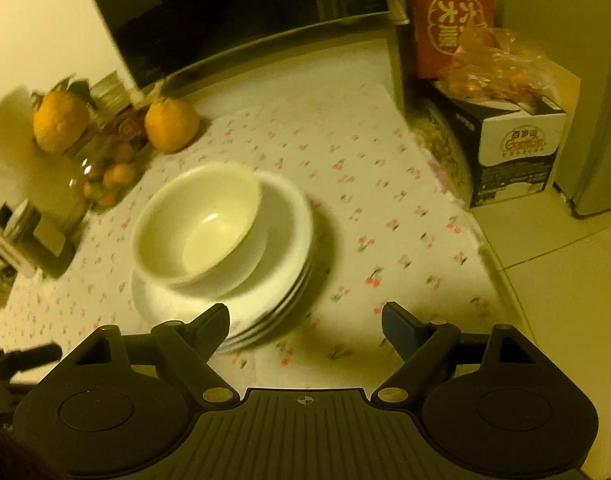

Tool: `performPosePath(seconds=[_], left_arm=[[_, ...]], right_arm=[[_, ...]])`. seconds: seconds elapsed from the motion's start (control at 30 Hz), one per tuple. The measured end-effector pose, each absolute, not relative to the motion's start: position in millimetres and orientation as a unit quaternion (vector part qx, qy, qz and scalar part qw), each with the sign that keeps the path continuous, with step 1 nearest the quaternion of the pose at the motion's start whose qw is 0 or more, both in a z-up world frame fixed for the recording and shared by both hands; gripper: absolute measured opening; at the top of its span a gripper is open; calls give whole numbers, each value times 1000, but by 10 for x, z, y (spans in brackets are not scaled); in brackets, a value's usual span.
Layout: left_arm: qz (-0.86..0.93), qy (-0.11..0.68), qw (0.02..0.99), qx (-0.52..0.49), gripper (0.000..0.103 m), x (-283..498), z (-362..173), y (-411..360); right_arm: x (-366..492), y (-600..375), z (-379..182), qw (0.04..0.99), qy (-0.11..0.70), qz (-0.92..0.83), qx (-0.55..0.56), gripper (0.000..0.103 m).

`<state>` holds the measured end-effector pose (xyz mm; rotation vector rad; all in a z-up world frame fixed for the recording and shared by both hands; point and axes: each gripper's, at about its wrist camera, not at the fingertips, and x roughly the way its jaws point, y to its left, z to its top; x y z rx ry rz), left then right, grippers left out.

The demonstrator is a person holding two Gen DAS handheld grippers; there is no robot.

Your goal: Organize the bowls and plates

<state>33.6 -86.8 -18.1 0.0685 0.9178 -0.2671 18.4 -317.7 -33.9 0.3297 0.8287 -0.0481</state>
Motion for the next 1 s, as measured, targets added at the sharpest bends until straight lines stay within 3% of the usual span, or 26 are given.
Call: performPosePath(seconds=[0.3, 1.0], left_arm=[[-79, 438, 895, 31, 103, 321, -174, -832], [-40, 448, 892, 34, 103, 324, -162, -777]], right_arm=[[108, -2734, -426, 898, 419, 24, 130, 85], [182, -2743, -432, 902, 412, -1, 132, 86]])
